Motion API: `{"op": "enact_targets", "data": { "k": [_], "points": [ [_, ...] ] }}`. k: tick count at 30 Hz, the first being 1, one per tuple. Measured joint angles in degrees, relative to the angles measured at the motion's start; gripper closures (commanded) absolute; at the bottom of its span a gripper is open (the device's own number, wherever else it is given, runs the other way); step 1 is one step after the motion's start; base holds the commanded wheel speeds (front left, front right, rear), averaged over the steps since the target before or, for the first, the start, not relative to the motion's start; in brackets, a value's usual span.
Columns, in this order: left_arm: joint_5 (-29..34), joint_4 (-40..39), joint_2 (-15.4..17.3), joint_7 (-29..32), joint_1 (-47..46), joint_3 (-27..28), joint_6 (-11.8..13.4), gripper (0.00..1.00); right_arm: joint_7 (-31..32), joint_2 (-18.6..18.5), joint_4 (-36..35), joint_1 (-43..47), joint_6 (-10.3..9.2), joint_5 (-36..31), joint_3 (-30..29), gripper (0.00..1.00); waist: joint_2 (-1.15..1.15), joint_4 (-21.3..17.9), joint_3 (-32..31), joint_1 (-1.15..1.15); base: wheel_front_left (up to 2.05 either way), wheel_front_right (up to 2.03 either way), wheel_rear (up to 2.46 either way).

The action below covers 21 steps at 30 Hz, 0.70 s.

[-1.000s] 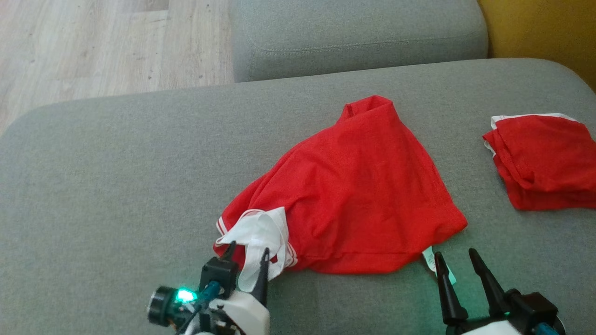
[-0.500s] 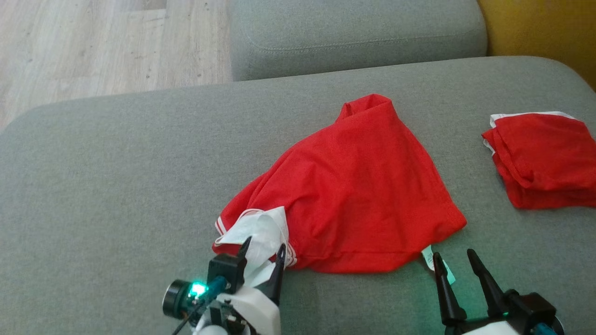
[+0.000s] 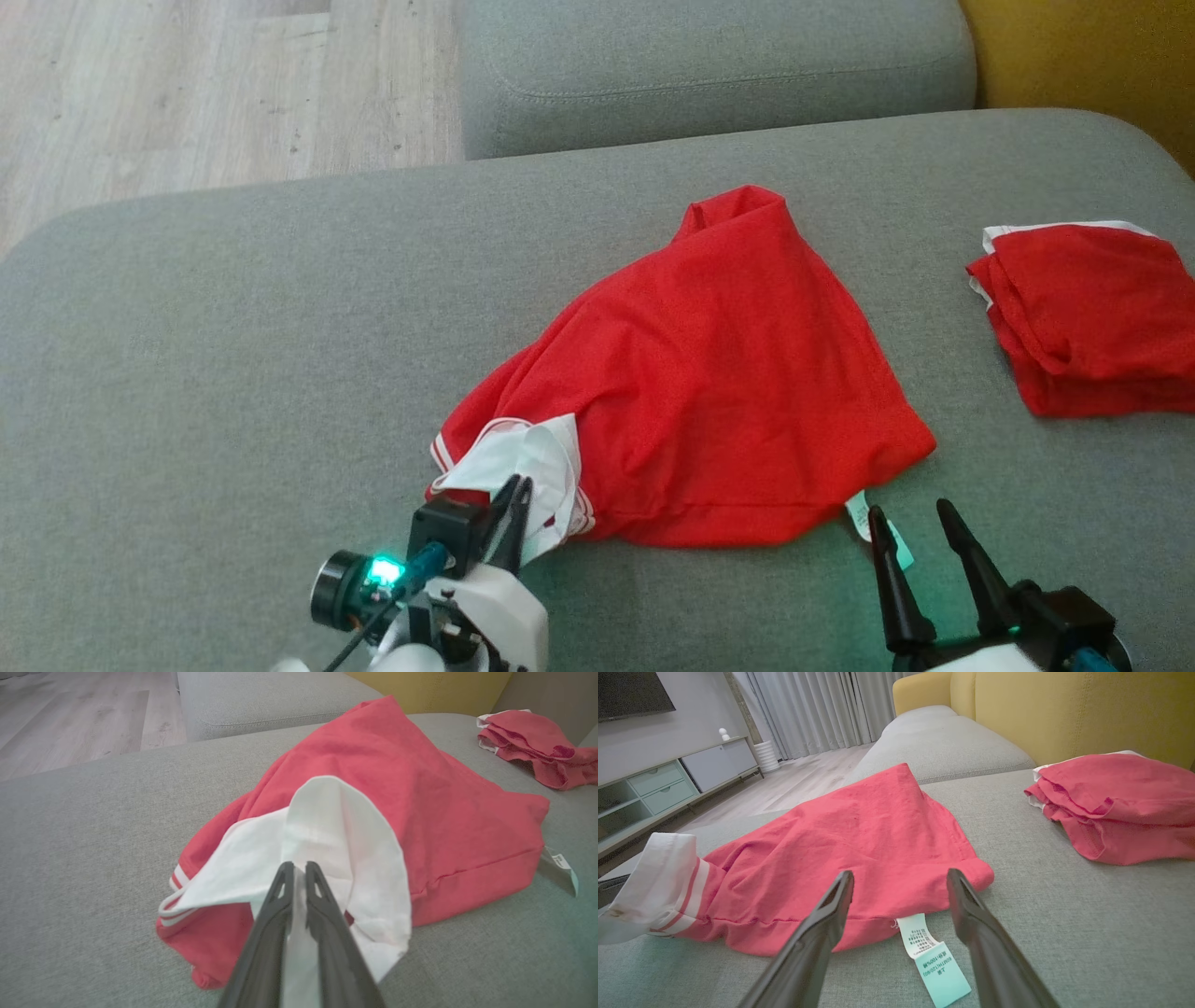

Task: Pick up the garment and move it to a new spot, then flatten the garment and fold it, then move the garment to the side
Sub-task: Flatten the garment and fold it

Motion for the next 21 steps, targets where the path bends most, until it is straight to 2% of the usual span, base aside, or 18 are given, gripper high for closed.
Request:
{"op": "enact_targets", "data": {
  "k": [1, 9, 13, 18, 21],
  "points": [
    [0.0, 0.0, 0.2, 0.1, 0.0, -0.1, -0.2, 1.00, 0.0, 0.0, 0.0, 0.0, 0.00, 0.0, 0.0, 0.00, 0.00, 0.0, 0.0, 0.00, 0.00, 0.00, 0.00],
    [0.2, -1.1, 1.1, -2.6, 0.0, 0.1, -0.2, 1.00, 0.0, 0.0, -0.1, 0.0, 0.00, 0.0, -0.2, 0.00, 0.00, 0.9, 0.3, 0.00, 0.00, 0.00, 0.00],
    [1.1, -2.2, 2.8, -4.3, 0.0, 0.5, 0.4, 1.00, 0.0, 0.0, -0.1, 0.0, 0.00, 0.0, -0.3, 0.00, 0.00, 1.8, 0.3, 0.00, 0.00, 0.00, 0.00],
    [1.7, -4.6, 4.9, -6.3, 0.3, 2.1, 2.4, 1.00, 0.0, 0.0, -0.1, 0.0, 0.00, 0.0, -0.6, 0.00, 0.00, 3.0, 0.3, 0.00, 0.00, 0.00, 0.00],
    [2.6, -6.7, 6.5, -6.8, 1.4, 3.0, 4.7, 1.00, 0.0, 0.0, -0.1, 0.0, 0.00, 0.0, -0.9, 0.00, 0.00, 3.6, 0.1, 0.00, 0.00, 0.00, 0.00]
  ]
}}
